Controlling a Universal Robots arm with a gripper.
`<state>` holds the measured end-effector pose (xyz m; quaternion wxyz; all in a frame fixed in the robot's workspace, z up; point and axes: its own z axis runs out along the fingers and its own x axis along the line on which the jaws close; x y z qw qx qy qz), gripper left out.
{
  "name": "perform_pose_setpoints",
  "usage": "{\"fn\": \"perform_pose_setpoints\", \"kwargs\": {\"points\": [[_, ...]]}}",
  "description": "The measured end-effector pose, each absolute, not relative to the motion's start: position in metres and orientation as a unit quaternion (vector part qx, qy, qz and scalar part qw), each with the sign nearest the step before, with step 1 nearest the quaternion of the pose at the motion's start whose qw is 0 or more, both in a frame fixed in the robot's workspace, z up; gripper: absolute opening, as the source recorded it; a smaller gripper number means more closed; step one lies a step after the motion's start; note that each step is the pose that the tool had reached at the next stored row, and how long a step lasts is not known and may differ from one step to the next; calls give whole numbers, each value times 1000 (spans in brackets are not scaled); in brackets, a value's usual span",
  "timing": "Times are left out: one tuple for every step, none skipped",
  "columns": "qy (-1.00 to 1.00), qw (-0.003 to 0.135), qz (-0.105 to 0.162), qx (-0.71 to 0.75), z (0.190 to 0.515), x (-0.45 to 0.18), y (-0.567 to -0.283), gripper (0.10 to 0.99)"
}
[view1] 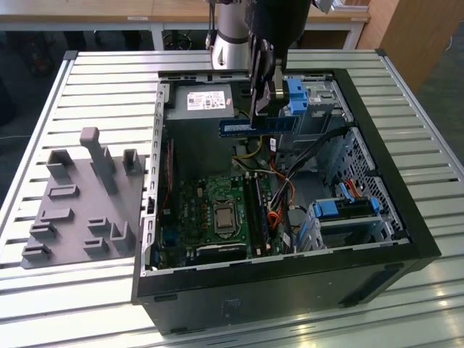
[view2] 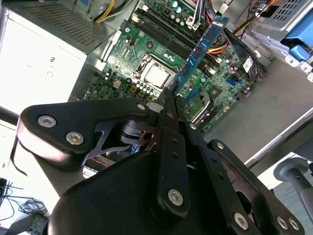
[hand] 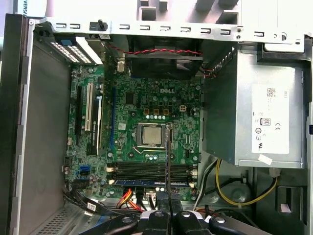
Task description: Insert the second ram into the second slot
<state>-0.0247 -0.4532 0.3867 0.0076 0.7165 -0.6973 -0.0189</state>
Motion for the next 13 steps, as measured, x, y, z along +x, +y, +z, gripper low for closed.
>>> {"fn": "perform_pose_setpoints", "kwargs": {"points": [[-697, 8, -19, 716, 387, -25, -453, 125], [-698, 8, -19, 716, 387, -25, -453, 125], [-700, 8, -19, 714, 387, -25, -453, 125], [-703, 8, -18, 711, 387, -25, -453, 125], [-706, 8, -18, 708, 387, -25, -453, 125], [-710, 8, -18, 704, 387, -25, -453, 125], [-716, 8, -18, 698, 387, -25, -453, 125], [-721, 8, -18, 692, 387, -25, -453, 125], [-727, 8, -18, 686, 387, -25, -453, 125], [-733, 8, -18, 680, 386, -25, -453, 125], [-739, 8, -18, 673, 386, -25, -453, 125], [-745, 8, -18, 667, 386, -25, -453, 125], [-750, 8, -18, 661, 386, -25, -453, 125]]}}
